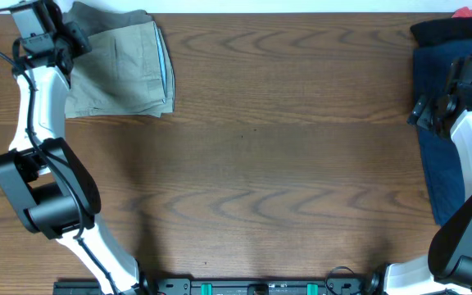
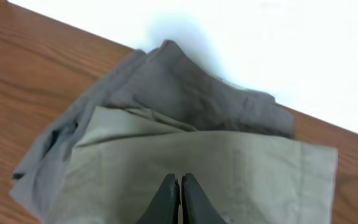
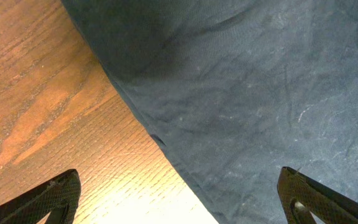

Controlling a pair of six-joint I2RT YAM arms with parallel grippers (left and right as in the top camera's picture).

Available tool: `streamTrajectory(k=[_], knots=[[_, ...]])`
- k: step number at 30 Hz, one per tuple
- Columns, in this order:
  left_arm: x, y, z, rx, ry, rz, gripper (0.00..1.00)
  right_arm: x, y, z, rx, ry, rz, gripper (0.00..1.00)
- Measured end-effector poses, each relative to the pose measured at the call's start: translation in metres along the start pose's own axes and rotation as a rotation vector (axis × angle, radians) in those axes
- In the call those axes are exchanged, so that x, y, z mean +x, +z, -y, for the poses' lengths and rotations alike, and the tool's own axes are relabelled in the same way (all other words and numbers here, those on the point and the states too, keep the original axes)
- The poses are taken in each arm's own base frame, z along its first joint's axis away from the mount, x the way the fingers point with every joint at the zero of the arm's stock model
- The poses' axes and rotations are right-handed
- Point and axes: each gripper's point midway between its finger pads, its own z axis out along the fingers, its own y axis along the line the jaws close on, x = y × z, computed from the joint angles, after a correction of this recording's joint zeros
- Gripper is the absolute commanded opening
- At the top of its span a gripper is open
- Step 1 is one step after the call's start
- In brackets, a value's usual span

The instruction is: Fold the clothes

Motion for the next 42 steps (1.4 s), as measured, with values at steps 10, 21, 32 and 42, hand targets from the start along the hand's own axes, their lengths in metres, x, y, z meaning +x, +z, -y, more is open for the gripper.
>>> streamTrajectory(k=[10, 21, 32, 42], knots=[[0.097, 0.066, -0.068, -0.184, -0.037, -0.230, 0.06, 0.000, 0.000, 0.000, 0.000, 0.000, 0.000, 0.99], [0.051, 0.034, -0.080, -0.238, -0.042, -0.129, 0.22, 0.000, 0.000, 0.000, 0.000, 0.000, 0.000, 0.99], [-0.017, -0.034, 0.003, -0.140, 0.040, 0.025, 0.92, 0.000, 0.000, 0.000, 0.000, 0.000, 0.000, 0.99], [0.036, -0.046, -0.104, -0.326, -0.072, -0.208, 0.96, 0.000, 0.000, 0.000, 0.000, 0.000, 0.000, 0.99]])
